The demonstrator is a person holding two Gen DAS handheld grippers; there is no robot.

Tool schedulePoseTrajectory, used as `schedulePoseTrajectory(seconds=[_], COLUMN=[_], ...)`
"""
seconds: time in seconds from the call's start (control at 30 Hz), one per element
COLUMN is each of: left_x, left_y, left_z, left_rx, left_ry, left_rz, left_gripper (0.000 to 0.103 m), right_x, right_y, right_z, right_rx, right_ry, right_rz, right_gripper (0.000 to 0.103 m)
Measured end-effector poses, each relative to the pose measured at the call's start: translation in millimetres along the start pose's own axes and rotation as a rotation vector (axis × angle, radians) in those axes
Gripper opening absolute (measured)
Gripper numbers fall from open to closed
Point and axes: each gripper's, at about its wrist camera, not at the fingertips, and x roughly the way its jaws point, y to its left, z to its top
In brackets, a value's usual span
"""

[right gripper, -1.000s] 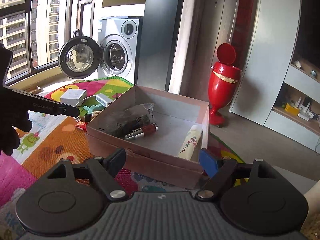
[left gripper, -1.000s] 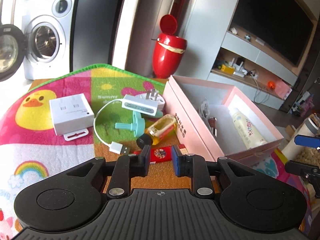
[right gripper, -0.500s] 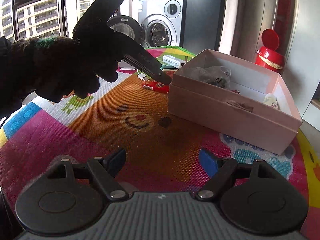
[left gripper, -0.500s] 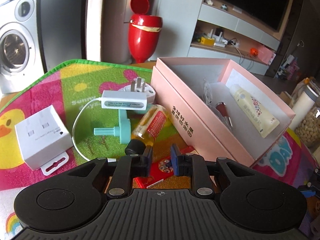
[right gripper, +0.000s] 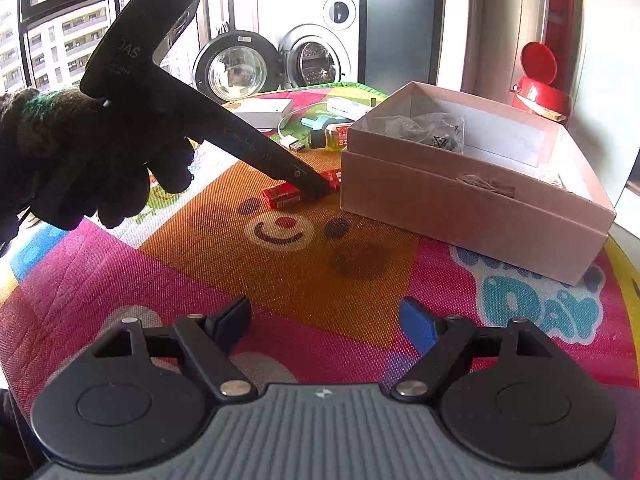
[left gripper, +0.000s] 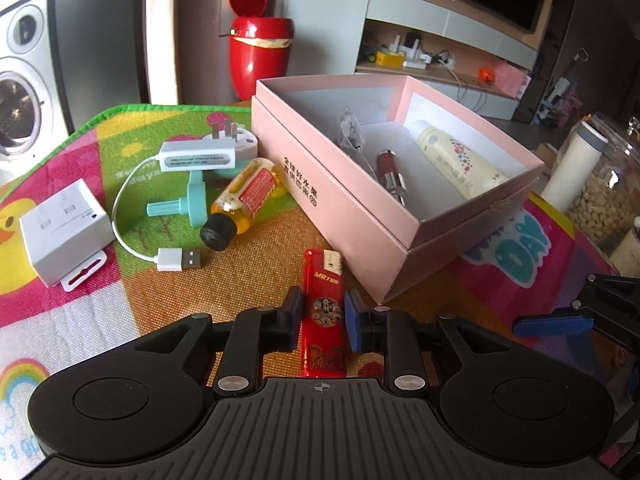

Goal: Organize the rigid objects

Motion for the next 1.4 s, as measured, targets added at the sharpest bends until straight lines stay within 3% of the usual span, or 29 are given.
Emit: schedulePoseTrajectory(seconds=[0.13, 0.23, 0.37, 0.43, 0.57, 0.77, 0.83, 0.93, 1.07, 1.1, 1.2, 1.4], left_x=[-12, -34, -68, -79, -92, -95, -96, -96, -96, -96, -96, -96], left_y=[-15, -10, 5, 14, 37, 48, 49, 50, 53, 53, 56, 56], left_z=[-23, -46, -78, -89, -103, -108, -110, -111, -113, -114, -115, -116], left_rx=[0.042, -0.057, -0.181, -0.223, -0.33, -0.395, -0.408, -0.417, -0.434, -0.439, -0.454, -0.462], left_ry=[-0.072, -0.1, -0.151, -0.176, -0.236, -0.265, -0.272, -0.276, -0.281, -0.282, -0.284, -0.287], left_rz=[0.039, 0.031, 0.148, 0.205, 0.199, 0.146, 0.138, 0.134, 0.118, 0.114, 0.102, 0.097], left_gripper=[0.027, 0.027, 0.027, 0.026, 0.026, 0.026, 0.026, 0.026, 0.026, 0.026, 0.026, 0.026], right_x=[-1, -7, -18, -11, 32, 150, 185, 229, 253, 255, 247, 211], right_y=[-3, -5, -10, -14, -20, -12, -14, -24, -33, -31, -20, 2], right_z=[2, 15, 66, 103, 172, 245, 257, 268, 268, 263, 253, 224], right_rx=[0.01, -0.01, -0.01, 0.031, 0.097, 0.05, 0.033, 0.054, 0.043, 0.016, -0.066, -0.125], right_ry=[-0.002, -0.023, -0.081, -0.067, 0.006, 0.136, 0.171, 0.257, 0.336, 0.363, 0.383, 0.431], right_rz=[-0.02, -0.051, -0.03, -0.006, 0.028, -0.122, -0.179, -0.217, -0.242, -0.252, -0.259, -0.182], right_gripper=[0.082, 0.082, 0.082, 0.082, 0.082, 0.081, 0.071, 0.056, 0.051, 0.042, 0.038, 0.036])
